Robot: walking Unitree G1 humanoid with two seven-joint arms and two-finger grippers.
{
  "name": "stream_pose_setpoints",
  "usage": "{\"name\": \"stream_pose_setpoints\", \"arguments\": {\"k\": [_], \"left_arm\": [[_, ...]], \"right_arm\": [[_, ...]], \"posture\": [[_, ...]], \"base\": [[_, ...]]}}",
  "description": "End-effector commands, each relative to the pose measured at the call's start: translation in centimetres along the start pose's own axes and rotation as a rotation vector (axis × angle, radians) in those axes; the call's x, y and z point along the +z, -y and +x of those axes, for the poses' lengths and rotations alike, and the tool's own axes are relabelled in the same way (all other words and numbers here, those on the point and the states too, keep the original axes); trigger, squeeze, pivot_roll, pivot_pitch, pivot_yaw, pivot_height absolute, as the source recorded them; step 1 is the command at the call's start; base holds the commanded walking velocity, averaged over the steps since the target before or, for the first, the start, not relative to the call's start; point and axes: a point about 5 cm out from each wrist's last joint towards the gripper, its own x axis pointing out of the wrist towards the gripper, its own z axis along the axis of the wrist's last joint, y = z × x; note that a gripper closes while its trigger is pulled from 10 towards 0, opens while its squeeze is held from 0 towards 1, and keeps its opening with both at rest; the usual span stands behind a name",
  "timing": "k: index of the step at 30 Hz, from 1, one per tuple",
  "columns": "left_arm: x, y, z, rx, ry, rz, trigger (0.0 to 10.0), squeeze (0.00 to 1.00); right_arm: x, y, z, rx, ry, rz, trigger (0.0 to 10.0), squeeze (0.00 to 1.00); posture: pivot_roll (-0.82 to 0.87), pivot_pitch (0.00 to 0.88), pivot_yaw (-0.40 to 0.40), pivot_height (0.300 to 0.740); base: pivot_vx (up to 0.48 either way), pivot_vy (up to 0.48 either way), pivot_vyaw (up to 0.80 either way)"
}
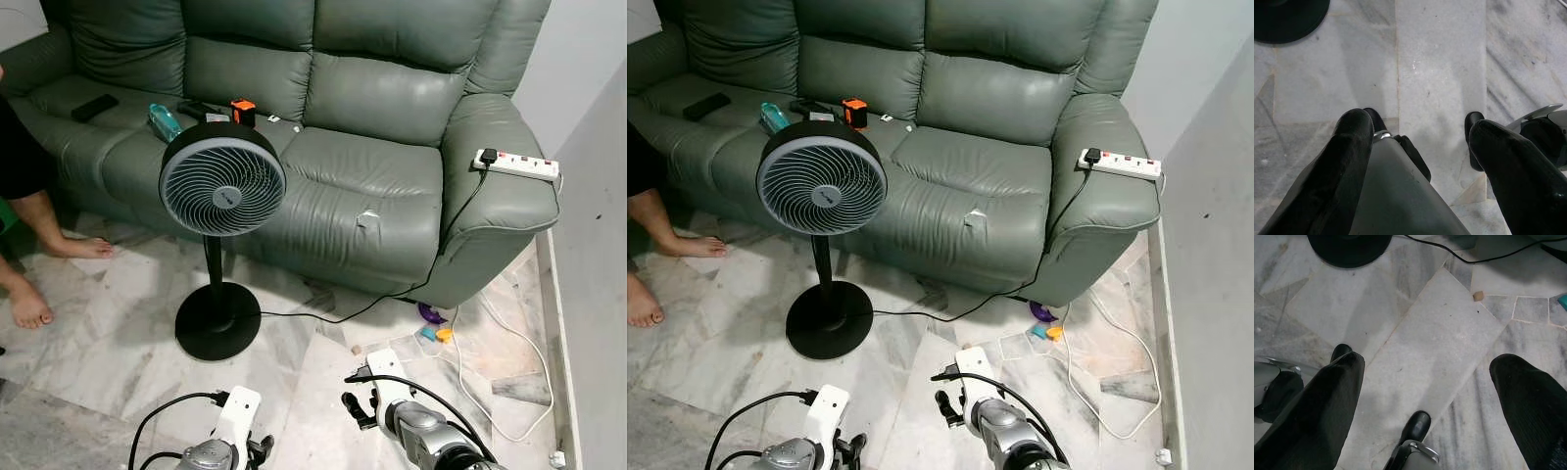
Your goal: Hang keys on a hook
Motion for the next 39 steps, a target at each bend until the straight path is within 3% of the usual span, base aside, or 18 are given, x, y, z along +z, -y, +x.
{"name": "stream_pose_setpoints", "arguments": {"k": [1, 11, 14, 25, 31, 32, 39], "left_arm": [[1.0, -3.5, -0.6, 0.258, 0.056, -0.228, 10.0, 0.00], [1.0, -3.6, -0.6, 0.268, 0.056, -0.241, 10.0, 0.00], [-0.8, -2.1, -0.4, 0.178, -0.039, -0.174, 10.0, 0.00], [-0.8, -2.1, -0.5, 0.158, 0.010, -0.198, 10.0, 0.00], [-1.1, -2.0, -0.5, 0.148, -0.009, -0.155, 10.0, 0.00], [-1.5, -1.7, -0.5, 0.139, -0.028, -0.115, 10.0, 0.00], [-2.1, -1.5, -0.6, 0.120, -0.054, -0.075, 10.0, 0.00]], "right_arm": [[0.5, -1.3, 0.3, -0.012, -0.020, -0.058, 10.0, 0.00], [0.5, -1.3, 0.3, -0.013, -0.014, -0.051, 10.0, 0.00], [-1.4, 0.3, -0.3, 0.030, -0.031, -0.051, 10.0, 0.00], [-2.0, 0.8, -0.5, 0.024, -0.059, -0.072, 10.0, 0.00], [-2.1, 1.1, -0.6, 0.022, -0.067, -0.112, 10.0, 0.00], [-2.1, 1.1, -0.6, 0.024, -0.069, -0.145, 10.0, 0.00], [-3.1, 1.6, -0.8, 0.002, -0.111, -0.122, 10.0, 0.00]], "posture": [[0.14, 0.029, -0.052, 0.740], [0.14, 0.020, -0.051, 0.740], [0.12, 0.028, -0.033, 0.740], [0.12, 0.035, -0.038, 0.740], [0.11, 0.036, -0.046, 0.740], [0.11, 0.036, -0.046, 0.740], [0.10, 0.041, -0.045, 0.740]], "base": [[0.000, 0.000, 0.00], [0.000, 0.000, 0.00], [0.000, 0.000, 0.00], [0.000, 0.000, 0.00], [0.000, 0.000, 0.00], [0.000, 0.000, 0.00], [0.000, 0.000, -0.21]]}}
